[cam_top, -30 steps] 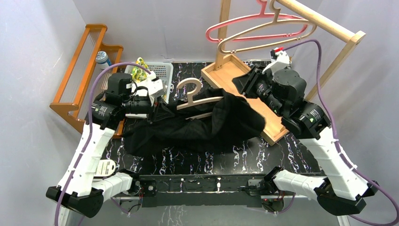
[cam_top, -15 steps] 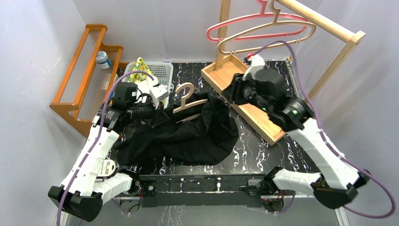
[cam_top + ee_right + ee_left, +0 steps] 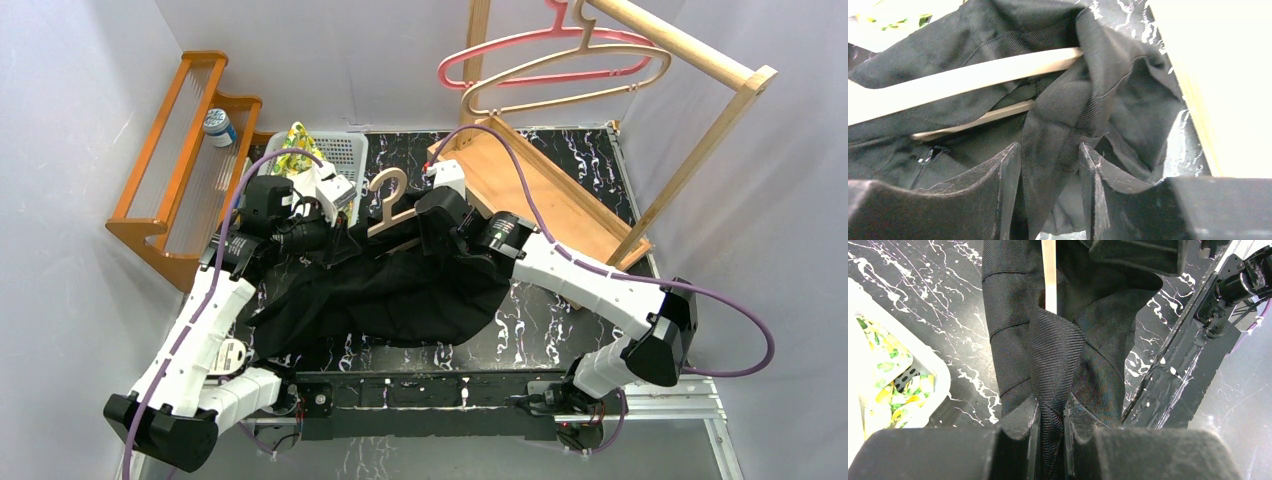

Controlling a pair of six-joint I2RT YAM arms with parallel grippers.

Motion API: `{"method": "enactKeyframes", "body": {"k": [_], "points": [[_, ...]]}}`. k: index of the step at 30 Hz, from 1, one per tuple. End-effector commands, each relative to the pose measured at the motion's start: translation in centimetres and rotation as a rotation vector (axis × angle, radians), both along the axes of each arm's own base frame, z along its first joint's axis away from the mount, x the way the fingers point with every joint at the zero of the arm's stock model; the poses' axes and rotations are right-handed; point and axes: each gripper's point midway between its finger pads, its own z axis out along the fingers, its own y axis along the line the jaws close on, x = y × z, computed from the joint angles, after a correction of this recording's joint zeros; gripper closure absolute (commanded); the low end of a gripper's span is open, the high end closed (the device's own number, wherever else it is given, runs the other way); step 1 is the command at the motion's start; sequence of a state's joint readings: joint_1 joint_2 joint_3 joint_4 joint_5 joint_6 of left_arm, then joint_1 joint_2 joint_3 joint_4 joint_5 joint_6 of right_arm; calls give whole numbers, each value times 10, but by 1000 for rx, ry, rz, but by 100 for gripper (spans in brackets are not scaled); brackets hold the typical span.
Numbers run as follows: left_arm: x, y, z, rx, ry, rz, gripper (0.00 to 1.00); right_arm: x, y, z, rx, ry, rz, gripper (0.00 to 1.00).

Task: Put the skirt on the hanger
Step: Adjust the skirt on the hanger.

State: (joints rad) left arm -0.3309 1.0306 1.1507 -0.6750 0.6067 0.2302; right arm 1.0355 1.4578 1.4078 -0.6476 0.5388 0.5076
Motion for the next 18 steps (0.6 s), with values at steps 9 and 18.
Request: {"method": "enactKeyframes", "body": {"k": [9,18], "points": [[-11,-3,16,-35,-48,-48,100,36,-28,43,-75,-224,-163,99],[-10,-1,2,-7,-2,-45,100,14,0,101,199,-269,38,100]]}}
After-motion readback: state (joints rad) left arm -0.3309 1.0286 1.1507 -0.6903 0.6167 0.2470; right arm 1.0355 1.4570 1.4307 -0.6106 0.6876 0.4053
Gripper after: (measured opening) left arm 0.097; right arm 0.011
